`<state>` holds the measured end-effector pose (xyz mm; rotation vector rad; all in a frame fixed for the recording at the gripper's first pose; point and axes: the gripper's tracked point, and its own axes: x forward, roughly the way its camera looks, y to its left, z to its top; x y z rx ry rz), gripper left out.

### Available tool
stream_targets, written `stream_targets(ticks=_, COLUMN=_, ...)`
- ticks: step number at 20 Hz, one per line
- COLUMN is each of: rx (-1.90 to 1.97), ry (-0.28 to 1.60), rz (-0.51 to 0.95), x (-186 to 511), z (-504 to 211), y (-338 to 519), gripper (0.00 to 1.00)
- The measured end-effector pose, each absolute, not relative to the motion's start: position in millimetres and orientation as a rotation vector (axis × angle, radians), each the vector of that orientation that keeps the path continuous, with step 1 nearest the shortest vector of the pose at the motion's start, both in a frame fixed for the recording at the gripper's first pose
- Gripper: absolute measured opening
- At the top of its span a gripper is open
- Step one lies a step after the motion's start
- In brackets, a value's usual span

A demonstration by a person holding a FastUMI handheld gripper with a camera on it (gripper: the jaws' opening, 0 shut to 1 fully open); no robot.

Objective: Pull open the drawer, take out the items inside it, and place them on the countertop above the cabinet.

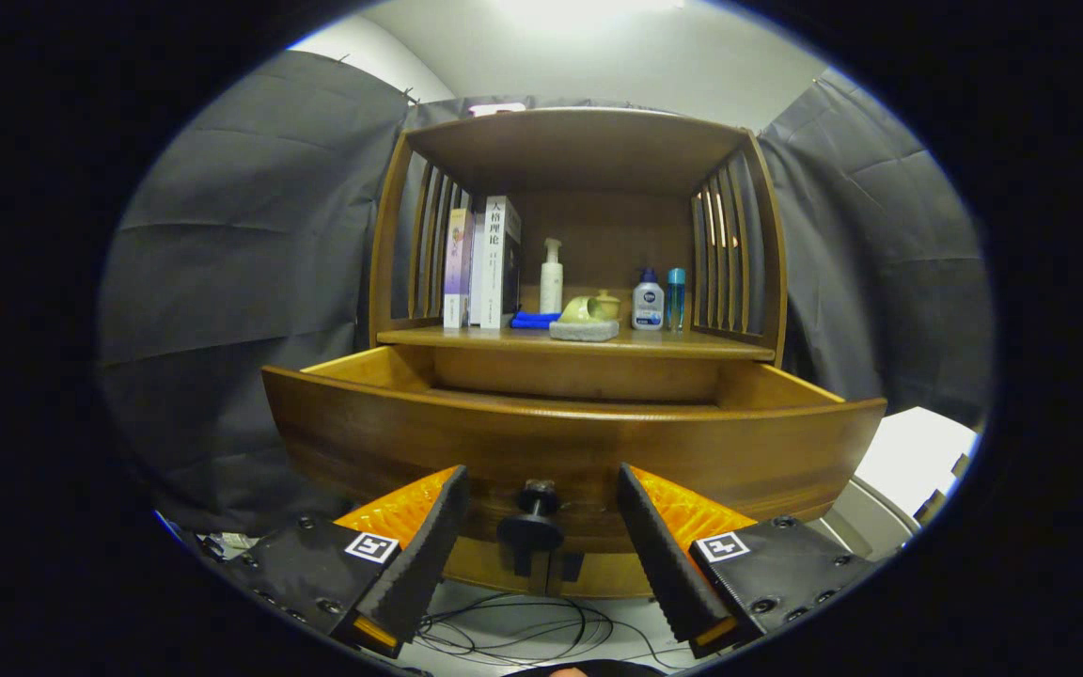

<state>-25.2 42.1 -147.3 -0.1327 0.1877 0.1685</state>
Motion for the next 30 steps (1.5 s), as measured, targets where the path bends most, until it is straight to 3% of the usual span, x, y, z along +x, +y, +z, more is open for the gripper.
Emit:
stream_targets(ticks=8, rx=-0.077, ry=0.273, rz=0.112, x=-4.9, z=-178.0, y=36.6, gripper=0.99)
stream_targets(ticks=10, rx=-0.059, ry=0.26, rz=0.111, x=-4.7, z=-177.1, y=38.8, gripper=0.95)
stream_targets(ticks=20, rx=-0.055, ry=0.249, rz=0.066, x=24.9, z=-174.7, y=34.8, gripper=0.96)
stream_targets(ticks=30, rx=-0.028, ry=0.263, rz=0.048, x=94.7, z=-169.8, y=42.4, gripper=0.95)
